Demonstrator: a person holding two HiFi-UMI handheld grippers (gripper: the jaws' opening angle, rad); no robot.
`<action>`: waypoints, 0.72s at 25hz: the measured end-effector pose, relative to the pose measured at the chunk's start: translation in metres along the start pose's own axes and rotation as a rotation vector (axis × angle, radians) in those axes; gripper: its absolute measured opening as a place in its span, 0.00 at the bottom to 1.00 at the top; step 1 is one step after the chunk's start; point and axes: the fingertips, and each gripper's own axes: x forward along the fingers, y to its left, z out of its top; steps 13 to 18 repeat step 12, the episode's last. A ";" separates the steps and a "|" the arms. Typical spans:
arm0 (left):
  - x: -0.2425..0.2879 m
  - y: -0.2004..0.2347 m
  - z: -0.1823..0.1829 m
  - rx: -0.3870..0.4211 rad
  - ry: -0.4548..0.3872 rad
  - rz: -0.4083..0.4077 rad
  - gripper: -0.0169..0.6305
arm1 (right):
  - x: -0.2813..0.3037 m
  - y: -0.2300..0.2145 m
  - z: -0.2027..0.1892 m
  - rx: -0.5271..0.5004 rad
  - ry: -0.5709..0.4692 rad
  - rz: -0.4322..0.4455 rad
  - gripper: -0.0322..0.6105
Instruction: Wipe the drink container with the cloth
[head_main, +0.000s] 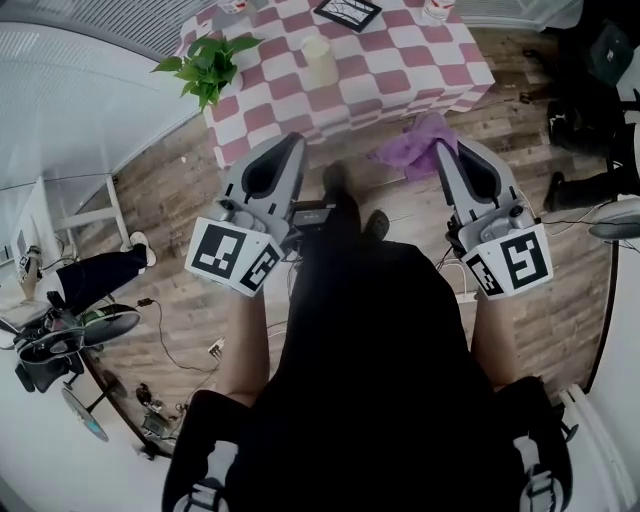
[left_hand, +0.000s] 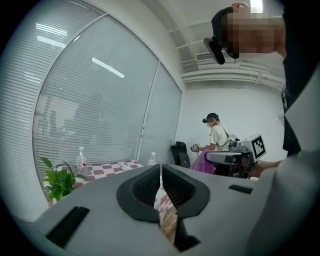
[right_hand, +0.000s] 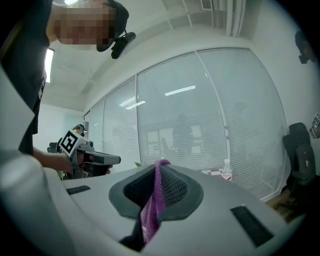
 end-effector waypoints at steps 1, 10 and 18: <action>-0.001 -0.003 0.000 0.005 0.001 -0.003 0.09 | -0.001 0.002 0.000 -0.007 0.002 0.007 0.11; -0.010 -0.009 -0.003 0.005 0.007 -0.008 0.09 | -0.005 0.018 -0.002 -0.039 0.026 0.045 0.11; -0.011 -0.009 -0.002 0.006 0.004 -0.007 0.09 | -0.005 0.019 -0.003 -0.042 0.029 0.047 0.11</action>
